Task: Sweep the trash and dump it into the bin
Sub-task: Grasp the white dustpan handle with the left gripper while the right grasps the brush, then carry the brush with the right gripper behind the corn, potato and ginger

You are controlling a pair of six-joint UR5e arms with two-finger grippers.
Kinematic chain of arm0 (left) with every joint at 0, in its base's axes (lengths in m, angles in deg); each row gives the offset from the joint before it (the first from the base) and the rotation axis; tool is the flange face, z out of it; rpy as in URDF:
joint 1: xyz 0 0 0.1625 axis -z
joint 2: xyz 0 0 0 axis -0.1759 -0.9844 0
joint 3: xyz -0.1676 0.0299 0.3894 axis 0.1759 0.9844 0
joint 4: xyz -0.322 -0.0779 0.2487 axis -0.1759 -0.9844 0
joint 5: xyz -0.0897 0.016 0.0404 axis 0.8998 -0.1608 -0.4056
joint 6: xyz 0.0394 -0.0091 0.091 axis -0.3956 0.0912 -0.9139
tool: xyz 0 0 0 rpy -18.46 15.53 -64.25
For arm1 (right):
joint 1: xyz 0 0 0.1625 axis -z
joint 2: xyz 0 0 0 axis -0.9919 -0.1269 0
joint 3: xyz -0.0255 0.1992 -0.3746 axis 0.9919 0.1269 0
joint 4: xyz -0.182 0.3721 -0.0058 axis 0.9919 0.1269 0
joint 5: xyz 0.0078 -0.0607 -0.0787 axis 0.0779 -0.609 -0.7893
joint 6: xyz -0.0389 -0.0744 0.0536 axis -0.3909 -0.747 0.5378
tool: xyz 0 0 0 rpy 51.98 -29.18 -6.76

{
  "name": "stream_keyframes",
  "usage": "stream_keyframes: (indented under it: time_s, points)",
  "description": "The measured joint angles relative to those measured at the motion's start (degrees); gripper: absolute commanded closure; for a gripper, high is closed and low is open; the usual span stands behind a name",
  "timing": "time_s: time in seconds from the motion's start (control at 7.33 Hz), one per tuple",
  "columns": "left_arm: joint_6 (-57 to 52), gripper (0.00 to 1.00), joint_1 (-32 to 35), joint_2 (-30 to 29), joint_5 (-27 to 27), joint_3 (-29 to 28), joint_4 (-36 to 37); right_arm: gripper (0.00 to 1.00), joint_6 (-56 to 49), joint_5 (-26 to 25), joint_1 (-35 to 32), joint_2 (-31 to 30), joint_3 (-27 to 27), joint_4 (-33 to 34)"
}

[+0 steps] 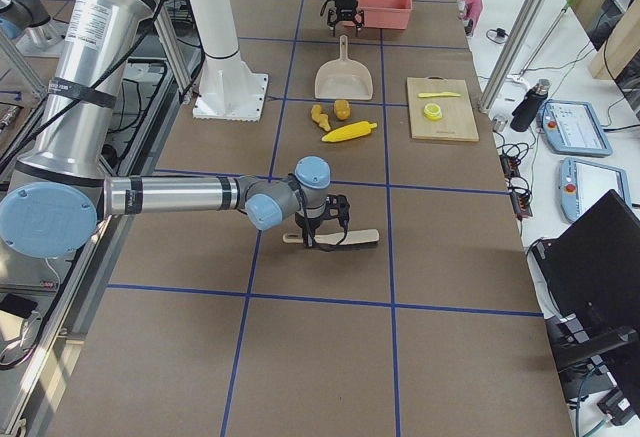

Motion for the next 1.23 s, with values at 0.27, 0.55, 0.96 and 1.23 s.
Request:
stream_keyframes:
  time_s: [0.27, 0.55, 0.96, 1.23]
  points:
    - [0.2, 0.01, -0.2, -0.2, -1.4, -0.3, 0.4, 1.0, -0.4, 1.4, -1.1, 0.4, -2.7, 0.5]
    - [0.4, 0.01, -0.3, -0.4, -4.2, -0.2, 0.6, 1.0, -0.6, 3.7, -4.5, 0.6, -7.7, 3.1]
    - [2.3, 0.01, -0.6, -0.5, -4.8, 0.0, 0.6, 1.0, -3.4, 0.6, -3.2, 10.1, -16.9, 23.8]
    - [4.0, 0.01, -1.8, -0.5, -4.7, 0.0, 0.5, 1.0, -8.4, -8.4, 1.1, 20.6, -21.9, 44.6]
